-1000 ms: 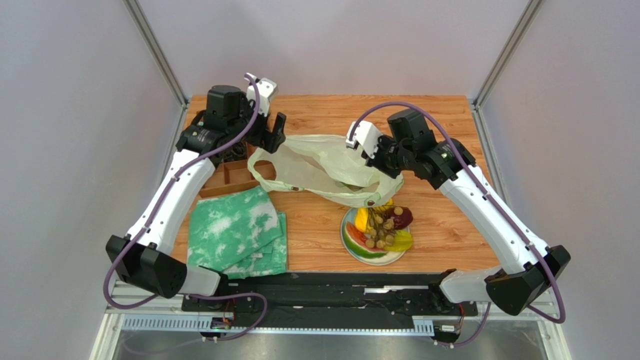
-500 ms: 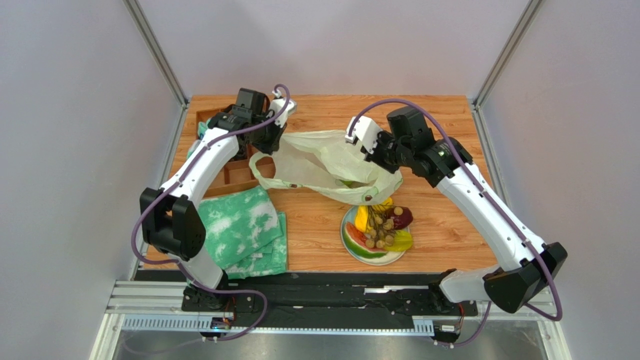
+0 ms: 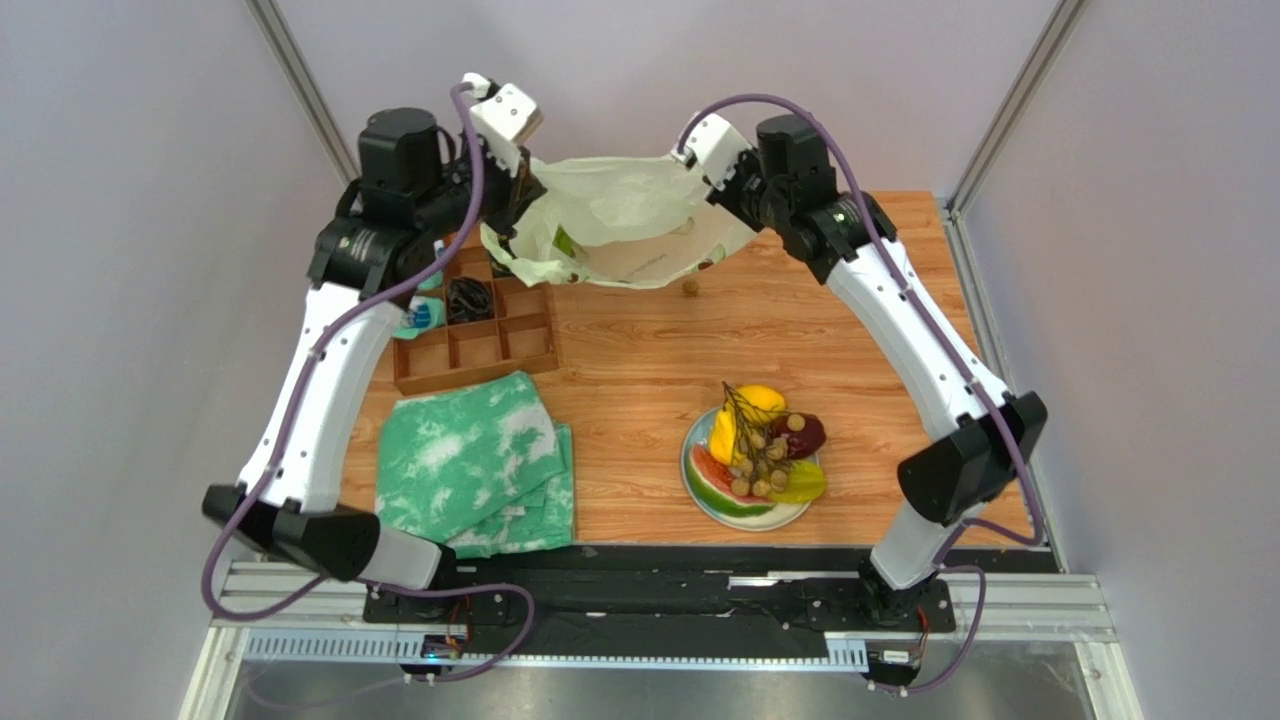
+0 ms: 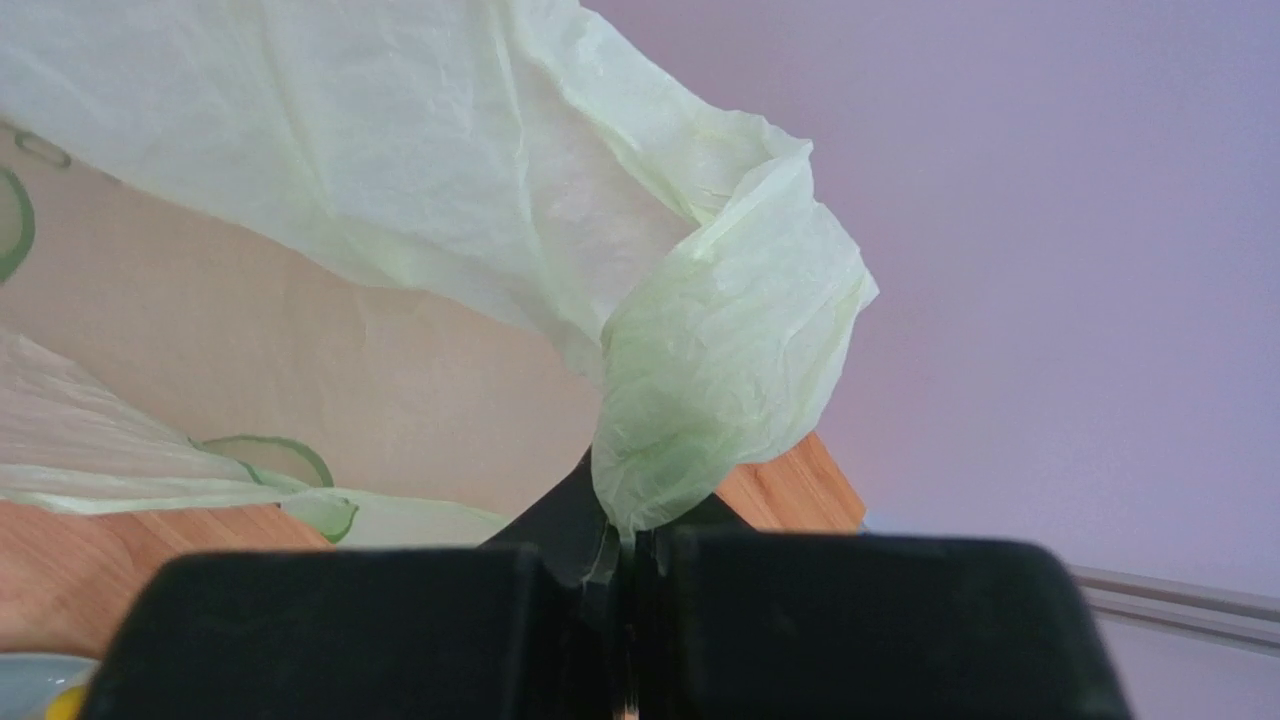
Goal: Take the fake fruits out of the plastic bag
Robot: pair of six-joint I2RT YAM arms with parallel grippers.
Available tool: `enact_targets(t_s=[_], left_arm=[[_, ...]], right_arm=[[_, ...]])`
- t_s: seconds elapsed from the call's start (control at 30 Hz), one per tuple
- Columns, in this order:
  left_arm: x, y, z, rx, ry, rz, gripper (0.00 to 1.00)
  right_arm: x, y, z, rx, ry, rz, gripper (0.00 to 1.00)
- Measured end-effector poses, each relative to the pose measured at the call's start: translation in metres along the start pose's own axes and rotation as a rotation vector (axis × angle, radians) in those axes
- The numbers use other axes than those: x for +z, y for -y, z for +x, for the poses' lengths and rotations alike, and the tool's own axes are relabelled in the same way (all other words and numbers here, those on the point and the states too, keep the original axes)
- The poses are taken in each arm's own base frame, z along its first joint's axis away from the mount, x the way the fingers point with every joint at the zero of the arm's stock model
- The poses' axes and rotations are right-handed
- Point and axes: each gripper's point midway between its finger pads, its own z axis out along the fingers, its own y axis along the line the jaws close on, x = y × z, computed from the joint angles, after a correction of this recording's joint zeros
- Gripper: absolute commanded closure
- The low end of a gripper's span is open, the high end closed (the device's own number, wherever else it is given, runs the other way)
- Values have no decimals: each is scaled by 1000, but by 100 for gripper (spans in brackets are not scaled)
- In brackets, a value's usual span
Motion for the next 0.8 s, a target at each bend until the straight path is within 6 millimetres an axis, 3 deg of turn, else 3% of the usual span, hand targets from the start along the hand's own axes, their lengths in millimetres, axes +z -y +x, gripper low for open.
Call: enact_targets(t_s=[0.1, 0.2, 0.23, 0.3, 0.33, 0.43, 0.5, 0.57, 0.63, 0.73, 0.8], left_arm=[[-30, 18, -4, 1, 55, 25, 100], [-44, 41, 23, -39, 30, 80, 100], [-45, 50, 39, -67, 5, 108, 100], [-39, 69, 77, -145, -67, 170, 100], [-36, 78, 96, -187, -111, 201, 100], [-29, 107, 154, -315, -250, 282, 100], [-29, 122, 171, -375, -299, 320, 100], [-29, 130, 170, -413, -305, 345, 100], [-27, 132, 160, -441, -282, 362, 100], [-18, 130, 145, -475, -260, 372, 100], [-10, 126, 132, -491, -238, 371, 100]], right_arm=[[-22, -17, 17, -3, -11, -32, 100], [-38, -58, 55, 5, -67, -131, 100], [-42, -73, 72, 8, -99, -171, 83], [-45, -102, 104, 19, -164, -232, 39], [-48, -119, 124, 26, -214, -273, 0], [-60, -151, 164, 39, -338, -367, 0], [-70, -158, 161, 66, -347, -417, 0], [-79, -153, 136, 91, -287, -457, 0], [-91, -144, 90, 113, -141, -506, 9], [-119, -141, 26, 96, 81, -575, 36], [-134, -153, 5, 72, 158, -649, 58]])
